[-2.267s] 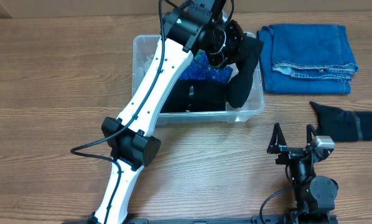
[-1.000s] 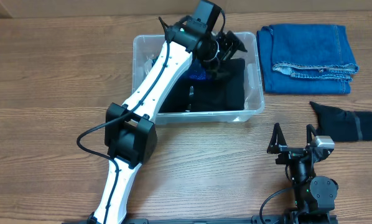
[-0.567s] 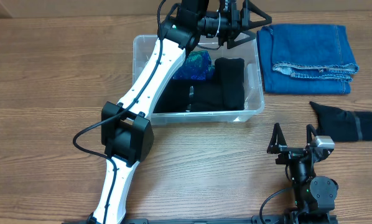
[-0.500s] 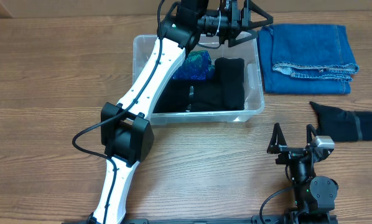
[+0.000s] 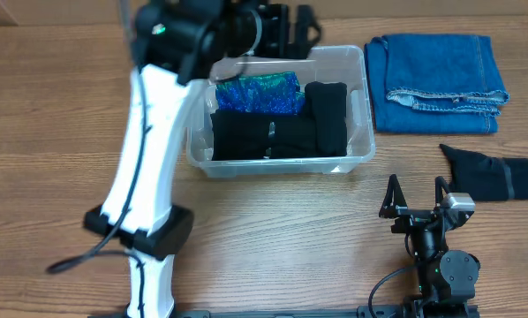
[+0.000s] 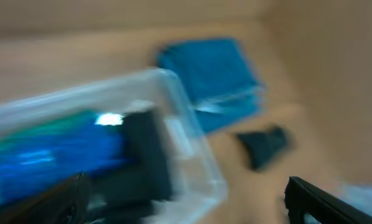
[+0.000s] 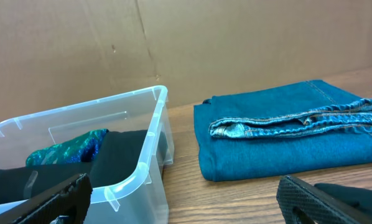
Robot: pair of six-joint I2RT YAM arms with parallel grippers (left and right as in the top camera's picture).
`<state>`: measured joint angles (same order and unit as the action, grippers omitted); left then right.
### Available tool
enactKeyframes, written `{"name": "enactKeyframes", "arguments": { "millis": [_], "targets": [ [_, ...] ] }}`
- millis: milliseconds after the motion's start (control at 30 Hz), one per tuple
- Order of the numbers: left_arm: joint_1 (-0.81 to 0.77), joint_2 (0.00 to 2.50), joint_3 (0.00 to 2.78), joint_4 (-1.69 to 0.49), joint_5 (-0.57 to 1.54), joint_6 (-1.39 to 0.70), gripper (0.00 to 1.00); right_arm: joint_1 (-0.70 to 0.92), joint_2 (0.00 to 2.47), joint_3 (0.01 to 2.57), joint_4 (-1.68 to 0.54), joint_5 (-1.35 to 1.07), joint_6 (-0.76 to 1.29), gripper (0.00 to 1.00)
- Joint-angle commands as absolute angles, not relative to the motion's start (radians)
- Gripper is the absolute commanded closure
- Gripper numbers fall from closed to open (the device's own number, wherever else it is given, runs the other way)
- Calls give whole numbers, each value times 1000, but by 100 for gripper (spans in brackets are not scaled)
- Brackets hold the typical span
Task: Pack container
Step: 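Release the garment and withdraw the left gripper to the left, then move the right gripper to the black garment at right edge and grasp it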
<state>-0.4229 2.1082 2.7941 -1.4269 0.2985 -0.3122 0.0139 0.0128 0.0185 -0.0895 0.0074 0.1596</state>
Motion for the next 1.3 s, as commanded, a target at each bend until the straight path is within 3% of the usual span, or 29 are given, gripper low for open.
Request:
{"name": "enactKeyframes", "arguments": {
  "millis": [0, 100, 500, 767, 1067, 1267],
  "targets": [
    [-422, 2024, 2817, -1556, -214, -145, 0, 16, 3, 8, -84, 14, 157, 0],
    [-405, 2028, 2814, -1690, -361, -136, 0, 16, 3, 8, -84, 14, 157, 0],
    [-79, 2059, 2506, -1597, -170, -180, 0, 16, 3, 8, -84, 14, 157, 0],
    [100, 2059, 2348, -1531, -167, -160, 0, 16, 3, 8, -84, 14, 157, 0],
    [244, 2059, 2311, -1521, -164, -160, 0, 16, 3, 8, -74, 88, 153, 0],
    [257, 2059, 2311, -1521, -163, -160, 0, 15, 4, 48, -33, 66, 153, 0]
  ]
}}
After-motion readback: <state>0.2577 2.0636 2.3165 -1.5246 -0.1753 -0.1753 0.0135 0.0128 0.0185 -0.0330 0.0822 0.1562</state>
